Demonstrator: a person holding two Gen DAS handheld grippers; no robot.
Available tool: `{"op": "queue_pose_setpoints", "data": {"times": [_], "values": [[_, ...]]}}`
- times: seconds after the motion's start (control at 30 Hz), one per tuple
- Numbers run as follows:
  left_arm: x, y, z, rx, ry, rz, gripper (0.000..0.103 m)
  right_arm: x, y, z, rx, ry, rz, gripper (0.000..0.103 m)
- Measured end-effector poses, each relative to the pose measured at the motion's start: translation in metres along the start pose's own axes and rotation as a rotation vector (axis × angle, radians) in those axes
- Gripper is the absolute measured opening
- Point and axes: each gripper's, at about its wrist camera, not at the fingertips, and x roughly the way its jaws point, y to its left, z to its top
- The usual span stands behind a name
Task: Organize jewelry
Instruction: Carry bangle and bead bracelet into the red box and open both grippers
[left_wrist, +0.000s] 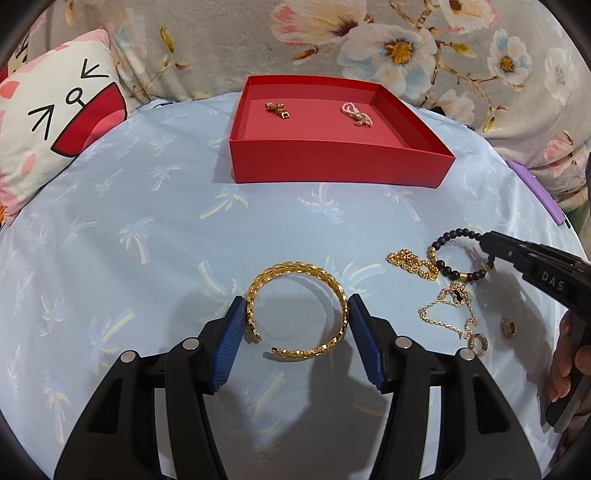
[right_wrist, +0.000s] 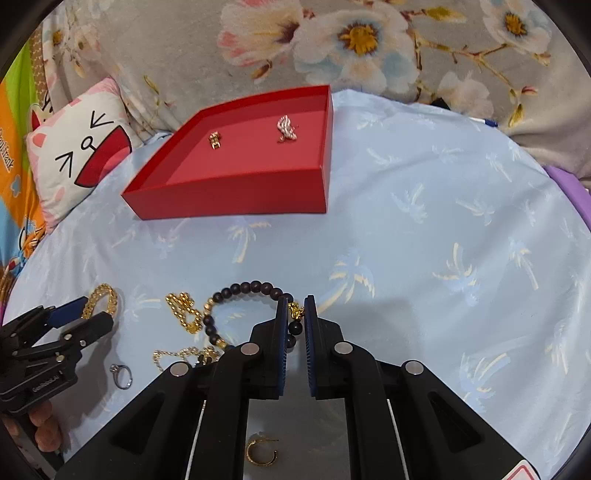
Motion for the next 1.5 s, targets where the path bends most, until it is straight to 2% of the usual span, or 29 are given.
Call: {"op": "queue_pose_setpoints", "data": {"times": [0.2,0.3,0.47,0.6,0.73,0.93,1.1,1.3,1.37,1.43,1.5], "values": [[-0.019,0.0,0.015,0.021,-0.036,-0.012,0.055,-0.03,0.004,0.019,-0.005,-0.065,0.03,0.008],[-0.037,0.001,0.037,0.045,-0.098,-0.014,0.055,-0.045,0.006,0.04,-0.007,-0.098,0.054,0.007],[-0.057,0.003,0.094,0.072,-0.198,-0.008,0.055,-0.057,0.018,0.092,-0.036,-0.174,0.059,0.007],[-0.042,0.006,0.146,0.064,-0.218,-0.025,0.055,-0.038,0.026,0.135,-0.026,-0.178,0.081,0.007],[0.001,0.006,0.18,0.062,-0.174,-0.04,0.055,0.003,0.031,0.165,-0.006,-0.146,0.074,0.007],[0.069,0.007,0.197,0.06,-0.081,-0.023,0.055,0.071,0.028,0.176,0.035,-0.032,0.074,0.007],[0.101,0.008,0.198,0.069,-0.048,0.012,0.055,0.104,0.028,0.171,0.009,0.012,0.023,0.008],[0.114,0.011,0.196,0.078,-0.049,0.022,0.055,0.124,0.019,0.164,0.004,0.036,-0.031,0.009],[0.114,0.011,0.198,0.086,-0.069,0.047,0.06,0.124,0.016,0.162,-0.001,0.026,-0.055,0.011],[0.111,0.012,0.201,0.085,-0.09,0.06,0.065,0.121,0.013,0.163,0.005,0.013,-0.059,0.013],[0.104,0.015,0.204,0.066,-0.105,0.064,0.067,0.113,0.009,0.165,0.017,-0.011,-0.055,0.023]]}}
